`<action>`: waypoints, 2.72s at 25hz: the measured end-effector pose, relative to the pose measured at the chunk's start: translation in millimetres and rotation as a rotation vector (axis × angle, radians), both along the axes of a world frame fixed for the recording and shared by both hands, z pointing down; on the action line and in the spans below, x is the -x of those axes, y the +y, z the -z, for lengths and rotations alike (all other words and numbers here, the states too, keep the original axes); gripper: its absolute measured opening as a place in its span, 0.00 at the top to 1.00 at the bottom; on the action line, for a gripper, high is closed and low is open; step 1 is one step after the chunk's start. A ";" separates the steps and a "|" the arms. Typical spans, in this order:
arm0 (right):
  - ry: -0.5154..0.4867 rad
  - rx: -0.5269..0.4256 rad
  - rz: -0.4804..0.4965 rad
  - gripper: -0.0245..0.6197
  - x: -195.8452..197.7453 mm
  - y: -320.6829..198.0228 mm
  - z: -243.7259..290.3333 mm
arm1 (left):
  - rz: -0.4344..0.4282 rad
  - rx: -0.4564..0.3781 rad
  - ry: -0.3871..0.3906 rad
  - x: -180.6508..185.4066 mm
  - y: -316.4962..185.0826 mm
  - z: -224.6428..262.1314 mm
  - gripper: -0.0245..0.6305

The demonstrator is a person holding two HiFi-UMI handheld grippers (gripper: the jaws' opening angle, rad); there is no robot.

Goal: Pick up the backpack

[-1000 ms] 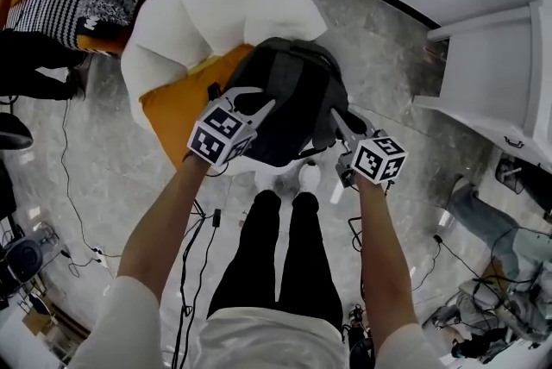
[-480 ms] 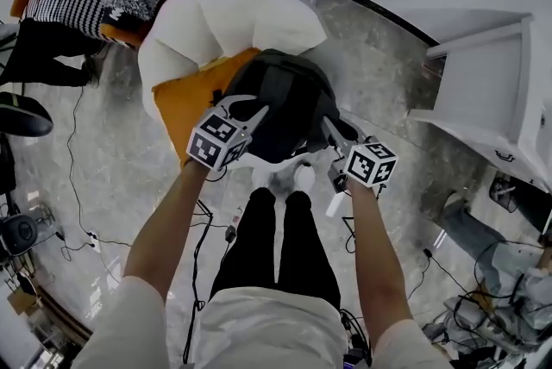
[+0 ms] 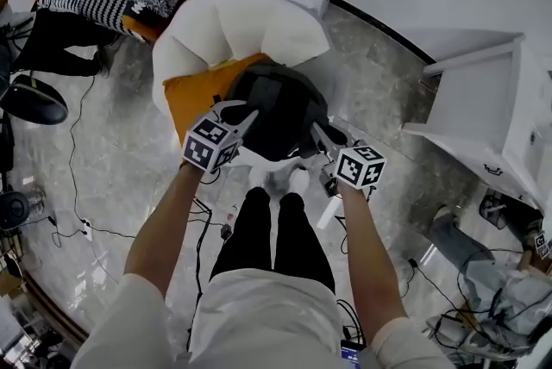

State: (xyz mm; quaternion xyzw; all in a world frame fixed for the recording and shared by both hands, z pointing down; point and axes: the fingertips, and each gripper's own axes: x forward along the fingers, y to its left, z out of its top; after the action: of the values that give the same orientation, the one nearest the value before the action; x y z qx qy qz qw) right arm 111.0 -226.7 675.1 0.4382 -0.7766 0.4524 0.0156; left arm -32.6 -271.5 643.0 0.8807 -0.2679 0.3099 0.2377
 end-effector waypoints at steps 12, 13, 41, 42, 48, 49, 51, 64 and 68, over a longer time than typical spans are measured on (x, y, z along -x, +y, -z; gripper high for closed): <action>0.035 0.008 0.101 0.88 31.8 1.4 32.4 | 0.091 -0.018 0.003 36.6 7.6 38.3 0.89; 0.040 0.009 0.112 0.88 33.3 1.5 34.1 | 0.096 -0.021 0.004 38.3 6.9 41.0 0.89; 0.045 -0.145 0.182 0.87 28.6 15.9 132.7 | 0.166 -0.074 0.127 52.9 37.0 129.0 0.89; 0.049 -0.162 0.181 0.87 25.2 14.2 140.5 | 0.162 -0.088 0.138 49.5 34.5 136.7 0.89; 0.079 -0.259 0.183 0.87 10.5 2.0 187.0 | 0.134 -0.182 0.193 33.8 15.3 184.6 0.89; 0.084 -0.277 0.183 0.88 9.0 0.8 195.2 | 0.132 -0.198 0.203 32.0 12.6 193.2 0.89; 0.089 -0.311 0.180 0.88 6.7 -1.4 211.0 | 0.128 -0.230 0.223 28.9 7.9 210.0 0.89; 0.129 -0.504 0.146 0.87 -2.0 -20.0 304.2 | 0.083 -0.407 0.332 19.4 -8.9 308.0 0.89; 0.124 -0.567 0.128 0.87 -3.6 -26.0 340.7 | 0.059 -0.474 0.360 16.7 -14.3 343.4 0.89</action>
State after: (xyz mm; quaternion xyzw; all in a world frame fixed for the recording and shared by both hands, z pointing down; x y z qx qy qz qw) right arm 114.6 -252.7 334.4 0.4021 -0.8955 0.1879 -0.0319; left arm -49.3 -285.8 299.6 0.9442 -0.3120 0.0705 0.0780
